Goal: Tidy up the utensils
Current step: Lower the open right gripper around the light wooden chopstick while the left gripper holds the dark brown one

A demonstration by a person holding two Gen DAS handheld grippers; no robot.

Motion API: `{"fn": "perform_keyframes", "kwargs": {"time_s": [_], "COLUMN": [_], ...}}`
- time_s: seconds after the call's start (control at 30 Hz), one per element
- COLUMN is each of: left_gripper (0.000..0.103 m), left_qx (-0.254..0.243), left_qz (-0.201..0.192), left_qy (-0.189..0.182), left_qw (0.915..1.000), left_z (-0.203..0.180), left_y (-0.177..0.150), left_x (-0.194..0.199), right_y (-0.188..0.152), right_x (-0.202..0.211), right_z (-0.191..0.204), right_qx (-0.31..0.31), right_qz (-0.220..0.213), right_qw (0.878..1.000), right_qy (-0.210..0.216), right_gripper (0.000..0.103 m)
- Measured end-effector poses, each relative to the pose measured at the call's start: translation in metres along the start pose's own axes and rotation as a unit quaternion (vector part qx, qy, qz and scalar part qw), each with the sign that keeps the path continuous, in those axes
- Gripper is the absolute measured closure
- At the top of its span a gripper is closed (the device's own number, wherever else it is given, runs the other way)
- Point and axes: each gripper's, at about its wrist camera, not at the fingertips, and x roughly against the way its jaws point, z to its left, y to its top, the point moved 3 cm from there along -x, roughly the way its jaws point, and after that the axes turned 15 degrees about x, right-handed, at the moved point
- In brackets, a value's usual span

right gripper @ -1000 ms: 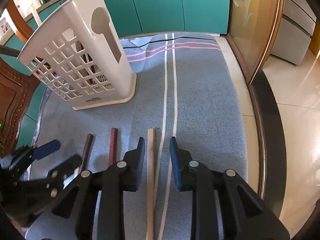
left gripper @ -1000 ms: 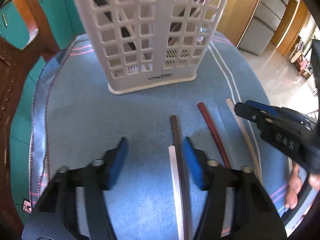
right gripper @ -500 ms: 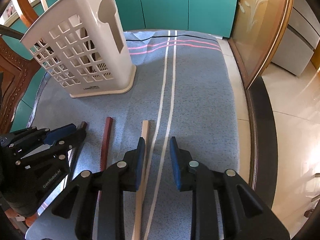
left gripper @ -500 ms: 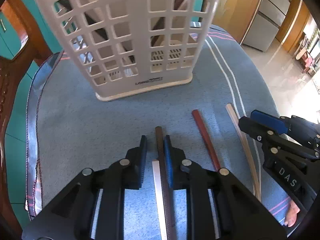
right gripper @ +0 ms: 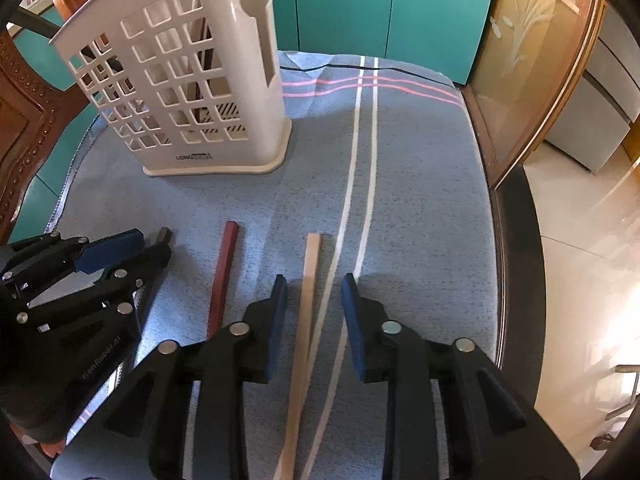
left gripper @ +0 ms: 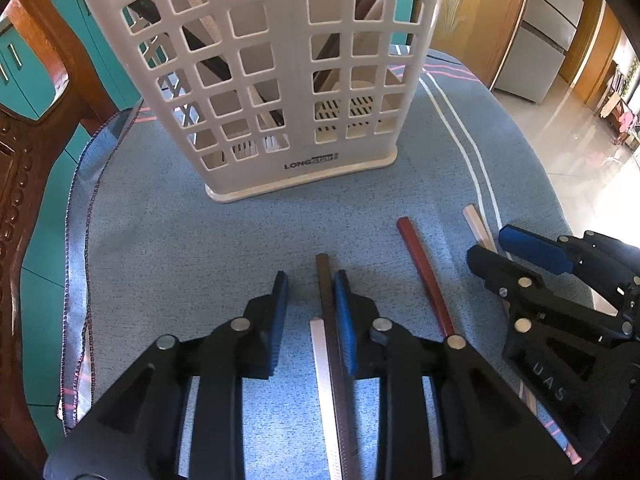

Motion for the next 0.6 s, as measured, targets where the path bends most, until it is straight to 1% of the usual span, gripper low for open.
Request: {"fn": "perform_keyframes", "kwargs": {"time_s": [0.23,0.4,0.6], "left_gripper": [0.078,0.074,0.073], "left_qx": [-0.002,-0.001,0.000], "left_qz": [-0.002,-0.003,-0.003], "left_qy": [0.003,0.007,0.006], "left_qw": [1.0000,1.0000,1.0000], "left_z": [-0.0047,-0.0040,-0.0013], "left_y": [0.0000,0.0004,0.0011], "left_x": [-0.0001,-0.0009,-0.0010], "right_y": [0.0018,0.0018,0.0018], "right_x": [-0.0013,0.0062,0.0028], "right_z": [0.0071,0.0037,0.0083], "right_qx": [0.006,-0.009,0.001], "right_qz": [0.000,-0.016,-0.010], "right_qw": [1.000,1.000,1.000], "right_qy": [-0.007,0.005,0.007], "right_gripper": [0.072,0.072,0.072]}}
